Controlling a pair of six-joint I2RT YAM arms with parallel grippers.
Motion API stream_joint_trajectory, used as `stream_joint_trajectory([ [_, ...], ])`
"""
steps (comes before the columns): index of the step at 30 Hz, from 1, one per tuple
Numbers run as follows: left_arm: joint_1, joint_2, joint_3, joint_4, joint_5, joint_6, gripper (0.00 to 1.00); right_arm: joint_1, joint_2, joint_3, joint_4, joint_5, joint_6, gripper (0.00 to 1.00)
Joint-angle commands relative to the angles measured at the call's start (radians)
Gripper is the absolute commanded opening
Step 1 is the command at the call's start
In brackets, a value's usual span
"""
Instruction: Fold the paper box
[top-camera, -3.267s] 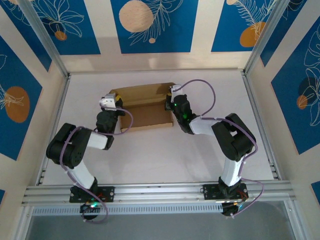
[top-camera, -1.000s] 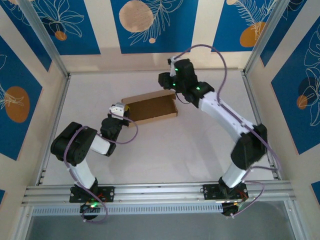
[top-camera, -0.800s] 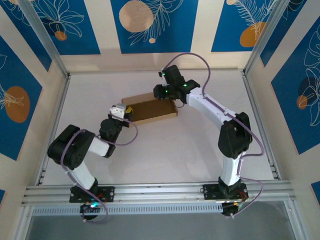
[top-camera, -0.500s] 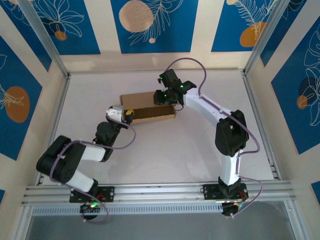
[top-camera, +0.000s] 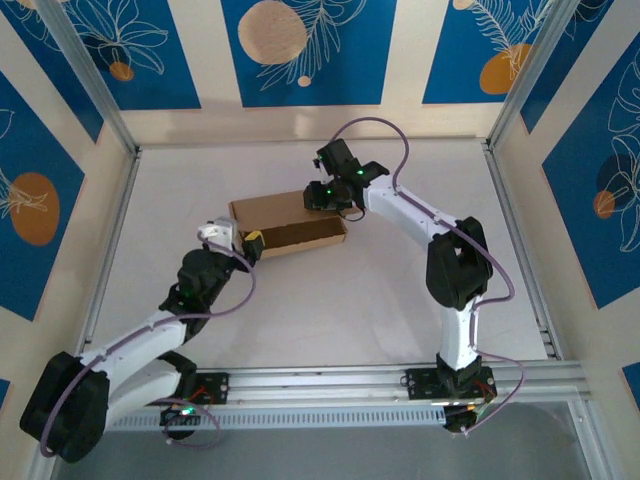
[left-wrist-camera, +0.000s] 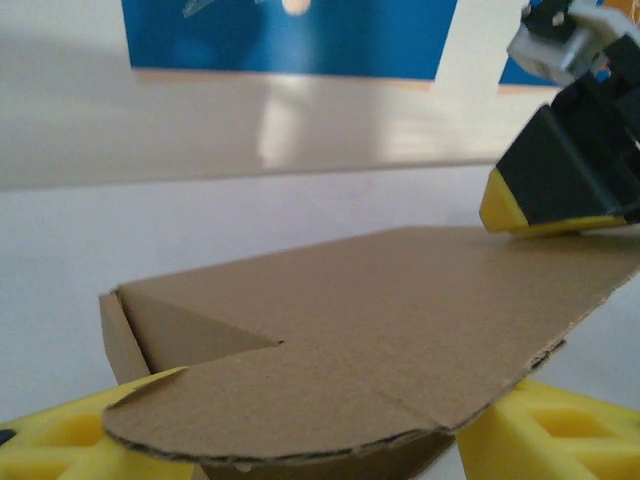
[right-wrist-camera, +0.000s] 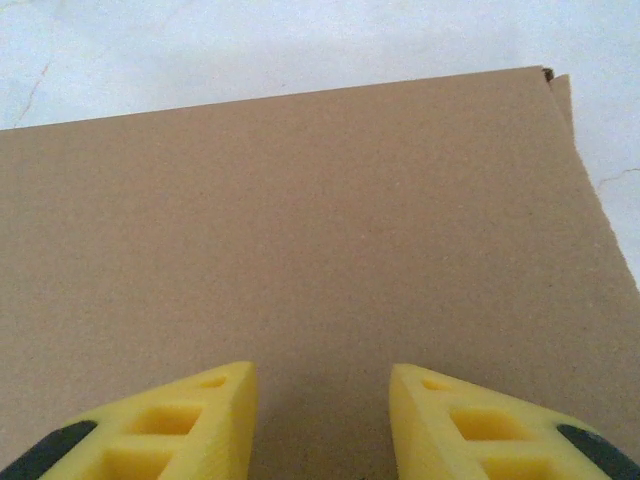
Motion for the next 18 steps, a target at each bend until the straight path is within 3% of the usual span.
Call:
stream_joint_trajectory([
  [1,-0.008,0.016,0.009,-0.09,0.112,-0.071,0.64,0.008,0.017,0.041,-0.035,-0.039,-0.008,0.42],
  [4,-0.014,0.043,0.033,-0.137,0.206,-0.101,0.64,0.009,0.02,0.059,-0.047,-0.031,-0.008,0.42],
  [8,-0.023,-0.005,0.034,-0.22,0.226,-0.098,0.66,0.011,0.024,0.069,-0.056,-0.04,-0.011,0.43],
  [18,-0.023,-0.127,0.16,-0.581,0.416,-0.02,0.66,0.014,0.034,0.078,-0.081,-0.042,-0.048,0.48],
])
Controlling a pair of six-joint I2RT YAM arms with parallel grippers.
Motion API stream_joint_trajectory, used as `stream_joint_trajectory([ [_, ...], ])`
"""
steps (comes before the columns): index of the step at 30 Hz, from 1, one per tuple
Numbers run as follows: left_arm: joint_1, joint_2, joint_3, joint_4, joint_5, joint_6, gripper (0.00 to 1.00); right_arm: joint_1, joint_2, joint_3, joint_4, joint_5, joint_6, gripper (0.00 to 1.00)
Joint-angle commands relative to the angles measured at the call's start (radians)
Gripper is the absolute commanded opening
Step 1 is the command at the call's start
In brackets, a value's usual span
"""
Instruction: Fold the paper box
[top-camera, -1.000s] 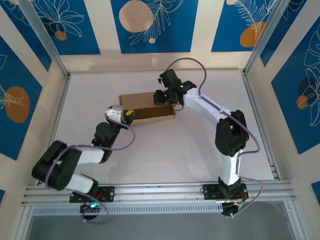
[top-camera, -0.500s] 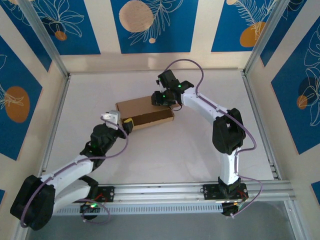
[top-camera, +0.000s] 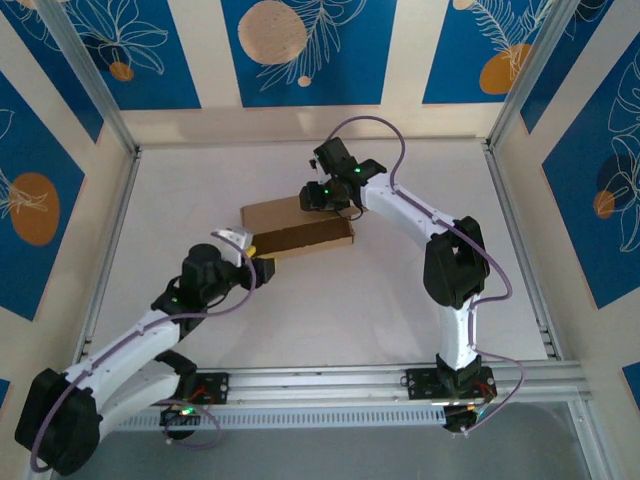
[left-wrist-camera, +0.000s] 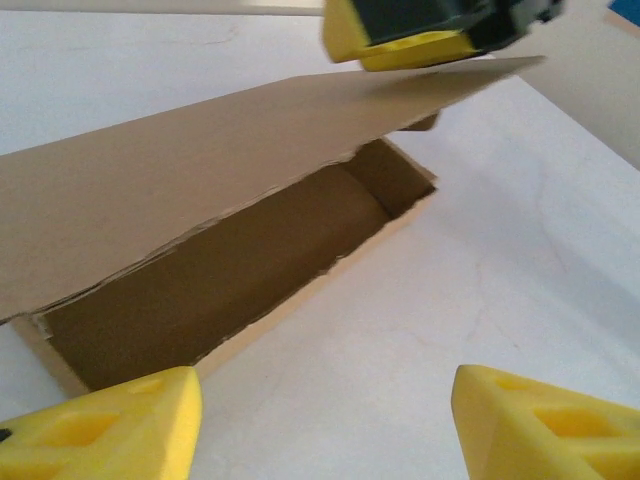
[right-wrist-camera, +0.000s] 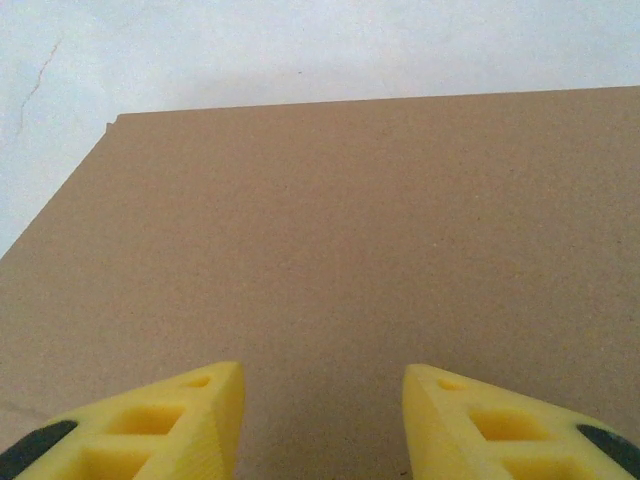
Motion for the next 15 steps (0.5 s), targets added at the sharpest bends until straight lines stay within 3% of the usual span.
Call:
stream_joint_trajectory([
  [1,-0.01,-0.056,0.061,-0.183,0.104,0.04,0.66,0.005,0.02,0.034,-0.032,-0.032,-0.027,0.48],
  [5,-0.008,-0.112,0.121,-0.298,0.151,0.066,0.67,0.005,0.019,0.03,-0.034,-0.043,-0.035,0.48],
  [11,0.034,-0.056,0.267,-0.449,0.078,-0.038,0.69,0.008,0.027,-0.007,-0.014,-0.051,-0.032,0.47],
  [15,0.095,0.033,0.376,-0.473,0.317,-0.083,0.72,0.01,0.03,-0.033,-0.007,-0.055,-0.029,0.47],
])
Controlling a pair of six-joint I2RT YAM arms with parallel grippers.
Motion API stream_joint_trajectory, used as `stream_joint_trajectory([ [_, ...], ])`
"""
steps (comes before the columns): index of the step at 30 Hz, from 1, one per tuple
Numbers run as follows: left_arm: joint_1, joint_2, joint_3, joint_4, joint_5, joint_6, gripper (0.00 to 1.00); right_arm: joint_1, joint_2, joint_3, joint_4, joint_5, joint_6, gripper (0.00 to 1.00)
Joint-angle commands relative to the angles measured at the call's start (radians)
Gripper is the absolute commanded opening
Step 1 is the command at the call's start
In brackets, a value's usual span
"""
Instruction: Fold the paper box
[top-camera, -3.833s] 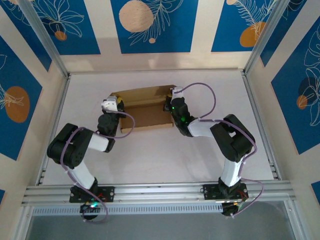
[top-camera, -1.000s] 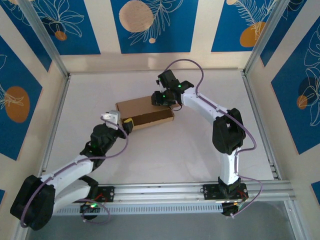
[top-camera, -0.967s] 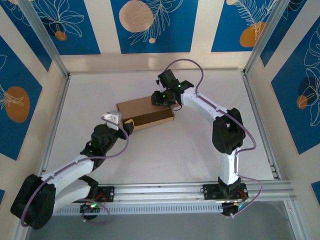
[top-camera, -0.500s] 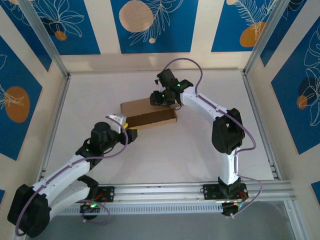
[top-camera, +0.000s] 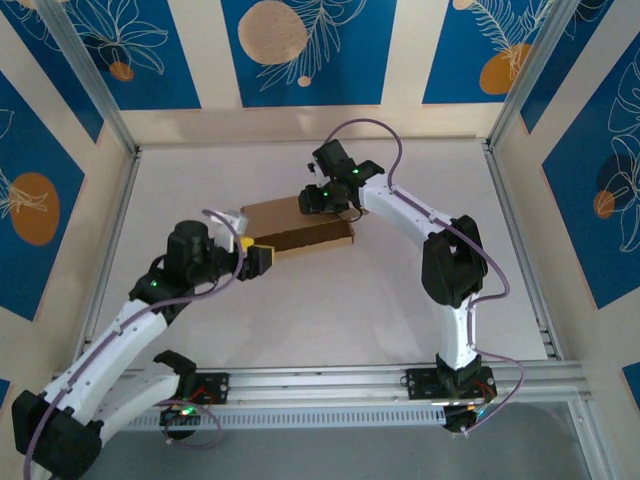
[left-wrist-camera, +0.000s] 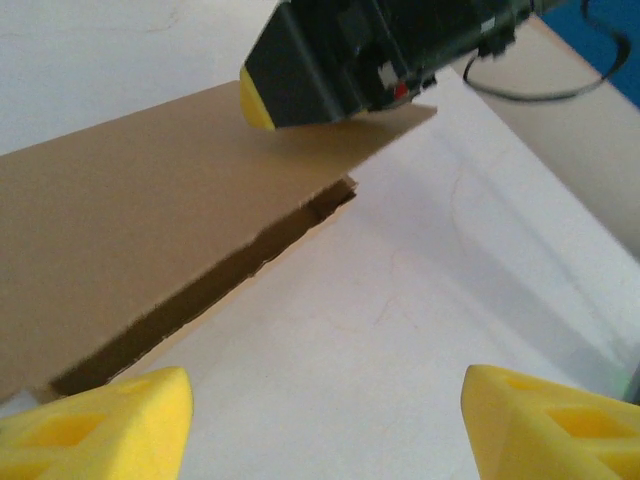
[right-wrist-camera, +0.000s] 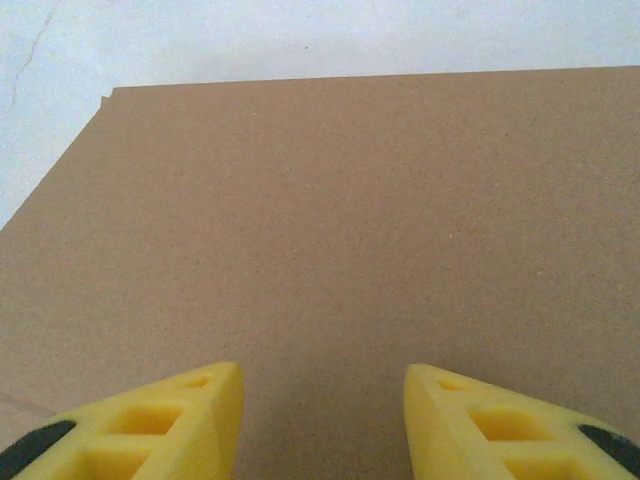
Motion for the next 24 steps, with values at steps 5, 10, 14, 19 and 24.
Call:
stream_joint_trajectory([
  [5,0.097,0.15,0.186,-0.12,0.193,-0.166,0.71,0.018,0.013,-0.061,0.008,-0.02,-0.006,0.47],
  [10,0.234,0.345,0.257,-0.172,0.167,-0.287,0.67,0.04,0.016,-0.144,0.062,-0.022,0.026,0.47],
  [14,0.241,0.464,0.25,-0.137,0.042,-0.311,0.7,0.067,0.044,-0.162,0.063,-0.043,0.032,0.47],
  [19,0.25,0.549,0.269,-0.127,-0.122,-0.26,0.7,0.04,-0.045,-0.167,0.058,-0.027,-0.005,0.48],
  [24,0.266,0.618,0.299,-0.094,-0.17,-0.187,0.69,-0.052,-0.076,-0.128,-0.003,-0.063,-0.081,0.49],
])
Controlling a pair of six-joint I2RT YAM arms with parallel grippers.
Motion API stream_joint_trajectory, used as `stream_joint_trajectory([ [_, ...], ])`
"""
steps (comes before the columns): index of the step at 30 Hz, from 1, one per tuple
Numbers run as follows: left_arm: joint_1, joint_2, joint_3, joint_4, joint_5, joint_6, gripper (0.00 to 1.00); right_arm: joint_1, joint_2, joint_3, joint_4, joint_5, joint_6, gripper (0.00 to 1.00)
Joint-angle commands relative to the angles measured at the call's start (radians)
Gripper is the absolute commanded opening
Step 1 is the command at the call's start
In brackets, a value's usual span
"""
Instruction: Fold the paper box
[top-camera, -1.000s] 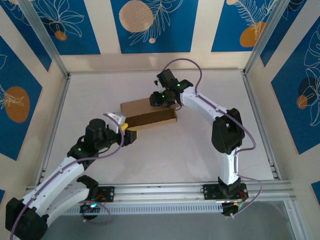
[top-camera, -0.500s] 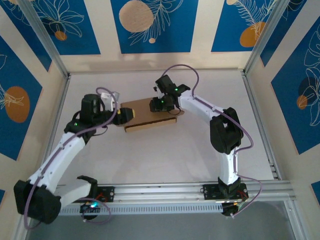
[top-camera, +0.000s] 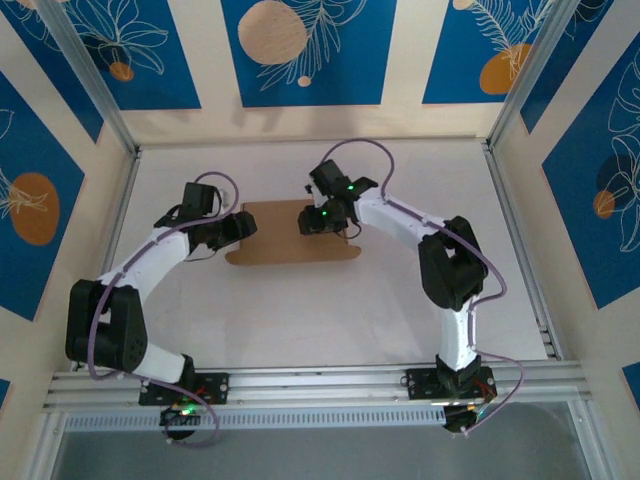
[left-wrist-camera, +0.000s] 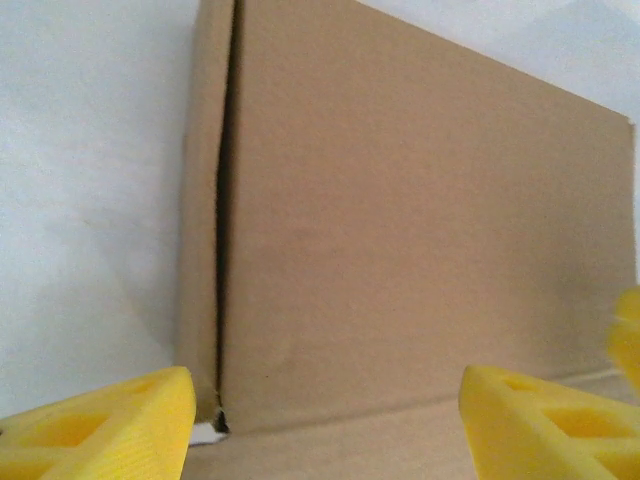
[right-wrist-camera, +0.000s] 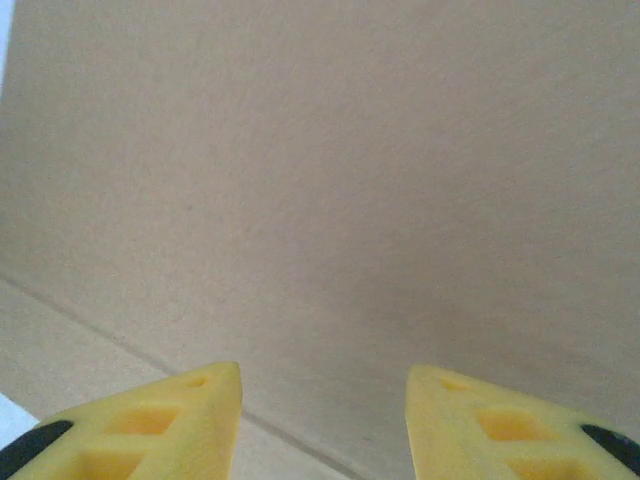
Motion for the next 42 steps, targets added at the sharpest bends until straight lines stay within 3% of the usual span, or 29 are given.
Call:
stream_joint_trajectory([
  [1,0.024,0.048,0.046,0.032,-0.072,0.077,0.69,-0.071,-0.041,0.025,-0.061,-0.027,-0.066,0.5],
  [6,0.069,0.088,0.025,0.087,-0.039,0.144,0.69,-0.17,-0.057,-0.043,-0.024,-0.07,-0.062,0.52],
  [8,0.087,0.11,0.011,0.123,0.023,0.148,0.69,-0.198,-0.057,-0.064,-0.006,-0.098,-0.061,0.53],
  [15,0.104,0.206,0.015,0.166,0.158,0.14,0.67,-0.227,0.009,-0.047,-0.015,-0.223,-0.085,0.54],
  [29,0.121,0.255,0.012,0.148,0.161,0.154,0.65,-0.248,0.056,-0.078,0.006,-0.235,-0.077,0.5],
  [42,0.122,0.264,0.001,0.173,0.182,0.146,0.53,-0.248,0.108,-0.088,0.023,-0.28,-0.059,0.45],
])
